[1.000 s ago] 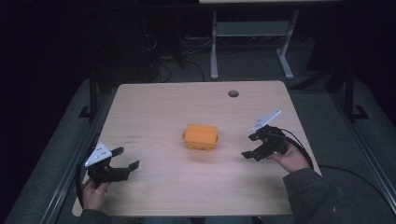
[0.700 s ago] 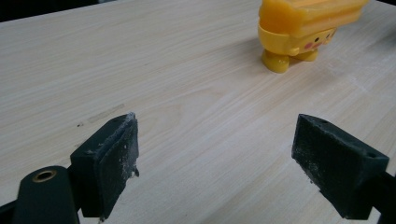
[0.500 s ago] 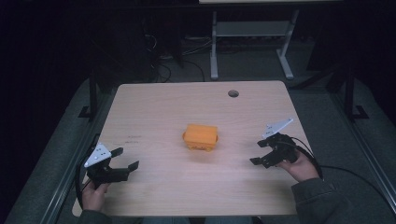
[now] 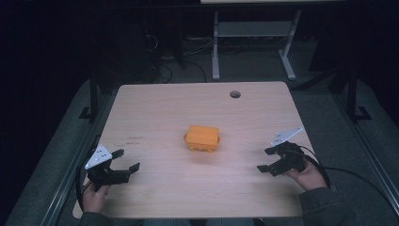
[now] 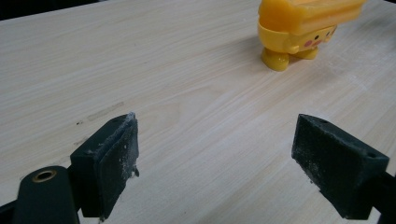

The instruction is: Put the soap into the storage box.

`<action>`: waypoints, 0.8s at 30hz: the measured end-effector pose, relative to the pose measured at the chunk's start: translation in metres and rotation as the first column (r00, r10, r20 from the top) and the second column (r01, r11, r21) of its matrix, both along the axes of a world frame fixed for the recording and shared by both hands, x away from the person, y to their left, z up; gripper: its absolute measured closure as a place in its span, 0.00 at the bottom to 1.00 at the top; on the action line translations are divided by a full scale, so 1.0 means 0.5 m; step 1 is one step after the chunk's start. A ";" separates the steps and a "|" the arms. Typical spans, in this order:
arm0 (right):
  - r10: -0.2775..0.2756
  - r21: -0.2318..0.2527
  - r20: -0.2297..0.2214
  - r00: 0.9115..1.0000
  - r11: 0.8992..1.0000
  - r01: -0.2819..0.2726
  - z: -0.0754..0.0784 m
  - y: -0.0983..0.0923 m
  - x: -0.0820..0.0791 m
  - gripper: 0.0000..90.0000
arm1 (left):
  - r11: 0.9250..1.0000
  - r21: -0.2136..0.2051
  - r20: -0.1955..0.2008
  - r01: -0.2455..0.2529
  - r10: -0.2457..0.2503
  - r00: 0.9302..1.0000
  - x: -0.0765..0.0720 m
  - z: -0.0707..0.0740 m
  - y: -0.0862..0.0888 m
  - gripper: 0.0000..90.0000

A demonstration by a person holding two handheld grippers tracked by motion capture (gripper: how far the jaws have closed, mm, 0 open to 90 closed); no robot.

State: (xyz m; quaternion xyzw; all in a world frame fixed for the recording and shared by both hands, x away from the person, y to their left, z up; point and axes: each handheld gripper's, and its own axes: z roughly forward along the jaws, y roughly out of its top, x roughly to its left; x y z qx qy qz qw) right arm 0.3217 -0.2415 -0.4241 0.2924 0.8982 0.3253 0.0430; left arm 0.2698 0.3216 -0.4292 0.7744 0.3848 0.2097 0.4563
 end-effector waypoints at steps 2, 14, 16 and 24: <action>-0.005 0.007 0.000 1.000 1.000 0.005 -0.007 -0.004 -0.005 0.23 | 1.000 -0.001 -0.003 0.001 -0.001 1.000 0.000 0.000 0.000 0.16; -0.022 0.028 -0.004 1.000 0.999 0.022 -0.039 -0.024 -0.045 0.23 | 1.000 0.009 -0.013 0.003 -0.003 1.000 -0.001 -0.003 -0.004 0.16; -0.028 0.034 -0.003 1.000 0.999 0.028 -0.043 -0.026 -0.054 0.23 | 1.000 0.010 -0.011 0.003 -0.003 1.000 -0.001 -0.003 -0.005 0.16; -0.068 0.073 0.007 0.998 0.995 0.067 -0.059 -0.041 -0.086 0.23 | 1.000 0.011 -0.013 0.005 -0.005 1.000 -0.001 -0.004 -0.009 0.16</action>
